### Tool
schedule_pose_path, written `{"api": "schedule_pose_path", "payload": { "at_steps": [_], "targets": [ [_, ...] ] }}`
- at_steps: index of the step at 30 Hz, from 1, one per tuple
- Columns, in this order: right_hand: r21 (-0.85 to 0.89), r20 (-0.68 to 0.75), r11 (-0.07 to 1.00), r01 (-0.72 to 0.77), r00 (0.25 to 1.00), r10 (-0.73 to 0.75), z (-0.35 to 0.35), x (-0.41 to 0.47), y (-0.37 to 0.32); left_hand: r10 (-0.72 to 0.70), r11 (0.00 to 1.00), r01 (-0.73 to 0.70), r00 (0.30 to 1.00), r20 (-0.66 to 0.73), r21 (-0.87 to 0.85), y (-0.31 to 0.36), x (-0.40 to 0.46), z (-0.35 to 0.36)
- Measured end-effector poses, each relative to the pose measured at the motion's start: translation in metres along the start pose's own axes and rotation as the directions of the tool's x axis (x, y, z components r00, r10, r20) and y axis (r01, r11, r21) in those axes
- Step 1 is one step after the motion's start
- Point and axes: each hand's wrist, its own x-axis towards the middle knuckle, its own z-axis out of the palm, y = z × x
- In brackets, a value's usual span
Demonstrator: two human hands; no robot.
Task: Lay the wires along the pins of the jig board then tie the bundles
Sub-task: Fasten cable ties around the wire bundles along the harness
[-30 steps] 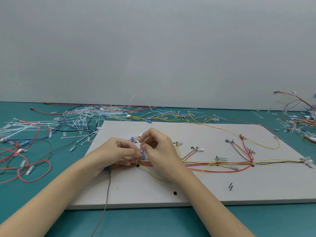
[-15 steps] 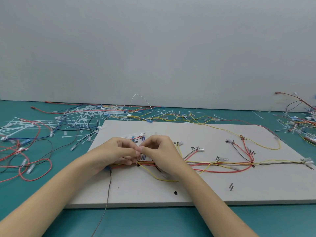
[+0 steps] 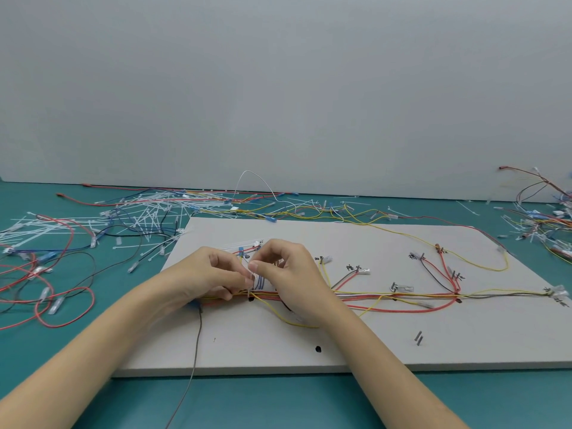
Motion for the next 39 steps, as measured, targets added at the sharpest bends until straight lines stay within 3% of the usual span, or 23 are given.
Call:
{"api": "schedule_pose_path", "payload": {
  "at_steps": [8,18,22,25,30,35,39],
  "targets": [
    [0.063,-0.006,0.997,-0.04,0.999,0.04,-0.003,0.003,0.0,0.092,0.984,-0.092,0.996,0.005,0.155,-0.004,0.004,0.0],
    [0.037,0.008,0.997,-0.065,0.998,0.065,0.001,-0.001,-0.002,0.102,0.974,-0.104,0.995,0.02,0.203,-0.008,0.003,-0.004],
    [0.008,0.047,1.0,-0.009,0.999,0.008,0.003,-0.004,-0.005,0.256,0.888,-0.233,0.967,-0.005,0.396,-0.006,0.004,-0.002],
    [0.045,0.044,0.999,0.001,0.999,-0.003,0.001,-0.004,-0.008,0.28,0.848,-0.242,0.96,-0.012,0.472,-0.005,0.002,-0.001],
    [0.255,0.053,0.963,-0.082,0.996,0.071,-0.001,-0.004,-0.012,0.303,0.805,-0.24,0.953,-0.028,0.543,-0.006,0.002,-0.001],
    [0.299,0.09,0.938,-0.178,0.983,0.158,-0.002,-0.002,-0.011,0.307,0.788,-0.236,0.951,-0.031,0.569,-0.004,0.0,-0.002],
    [0.222,0.127,0.955,-0.196,0.977,0.171,-0.009,0.0,-0.012,0.278,0.769,-0.262,0.959,0.064,0.584,0.003,-0.006,-0.007]
  ]
}}
